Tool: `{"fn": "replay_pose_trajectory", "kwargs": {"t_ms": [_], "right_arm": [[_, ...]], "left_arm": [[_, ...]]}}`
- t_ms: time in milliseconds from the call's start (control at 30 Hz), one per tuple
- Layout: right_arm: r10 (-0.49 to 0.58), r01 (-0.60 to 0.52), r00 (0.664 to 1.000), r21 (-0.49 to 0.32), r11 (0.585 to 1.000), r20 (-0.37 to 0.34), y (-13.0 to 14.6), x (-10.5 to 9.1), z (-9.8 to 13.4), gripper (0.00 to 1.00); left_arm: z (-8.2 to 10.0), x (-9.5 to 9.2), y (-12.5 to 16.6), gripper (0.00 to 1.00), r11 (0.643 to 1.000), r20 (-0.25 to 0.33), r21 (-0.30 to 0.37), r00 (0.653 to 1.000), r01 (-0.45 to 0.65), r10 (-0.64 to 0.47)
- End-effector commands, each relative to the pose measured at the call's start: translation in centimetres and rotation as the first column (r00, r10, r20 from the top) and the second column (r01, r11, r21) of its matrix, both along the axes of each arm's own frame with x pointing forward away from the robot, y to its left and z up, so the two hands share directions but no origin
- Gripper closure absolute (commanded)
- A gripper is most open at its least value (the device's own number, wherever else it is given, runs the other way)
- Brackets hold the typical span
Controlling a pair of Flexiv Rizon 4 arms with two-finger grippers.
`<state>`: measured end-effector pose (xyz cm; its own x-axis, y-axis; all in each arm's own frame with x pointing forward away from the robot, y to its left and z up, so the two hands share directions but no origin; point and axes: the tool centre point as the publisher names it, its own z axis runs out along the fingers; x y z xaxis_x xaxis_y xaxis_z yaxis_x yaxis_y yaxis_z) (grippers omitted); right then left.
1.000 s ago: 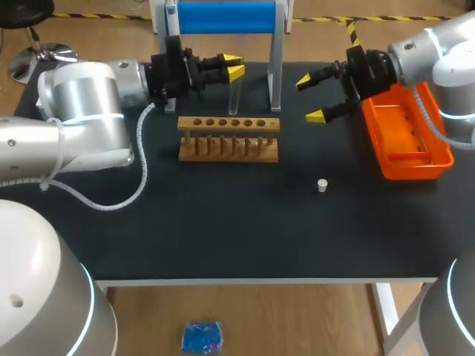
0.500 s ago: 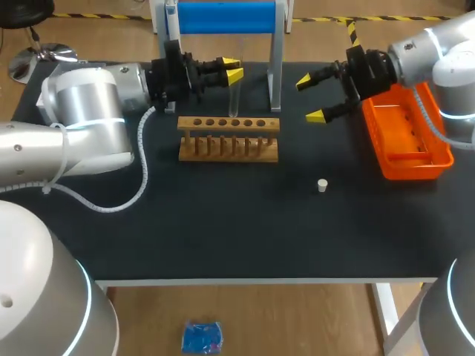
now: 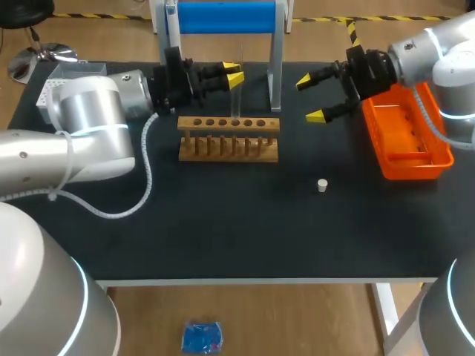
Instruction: Invert the test tube, pick up the pipette, mount the tip to pipette, aspirate from beaker and dispense into the tube, eject the tip, return the pipette, and cap with the stopper.
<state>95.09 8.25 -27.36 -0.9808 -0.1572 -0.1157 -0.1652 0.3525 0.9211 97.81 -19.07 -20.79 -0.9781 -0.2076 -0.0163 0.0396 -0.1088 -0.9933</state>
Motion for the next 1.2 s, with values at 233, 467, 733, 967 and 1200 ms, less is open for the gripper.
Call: {"fn": "replay_pose_trajectory", "kwargs": {"t_ms": [233, 467, 733, 967, 1200], "right_arm": [[0.000, 0.000, 1.000, -0.002, 1.000, -0.001, 0.0, 0.0, 0.1, 0.00], [0.000, 0.000, 1.000, -0.002, 1.000, -0.001, 0.0, 0.0, 0.1, 0.00], [0.000, 0.000, 1.000, -0.002, 1.000, -0.001, 0.0, 0.0, 0.1, 0.00], [0.000, 0.000, 1.000, -0.002, 1.000, -0.001, 0.0, 0.0, 0.1, 0.00], [0.000, 0.000, 1.000, -0.002, 1.000, -0.001, 0.0, 0.0, 0.1, 0.00]], "left_arm": [[-1.2, 0.4, -0.6, 1.00, 1.000, -0.009, -0.025, 1.000, -0.008, 0.008], [-1.7, 0.7, -0.5, 1.00, 1.000, -0.015, -0.022, 1.000, -0.018, 0.018], [-2.3, 0.9, -0.2, 1.00, 0.999, -0.025, -0.022, 0.999, -0.030, 0.029], [-2.7, 1.1, -0.1, 1.00, 0.999, -0.030, -0.024, 0.999, -0.035, 0.034], [-3.0, 1.3, 0.1, 1.00, 0.999, -0.030, -0.028, 0.999, -0.041, 0.040]]}}
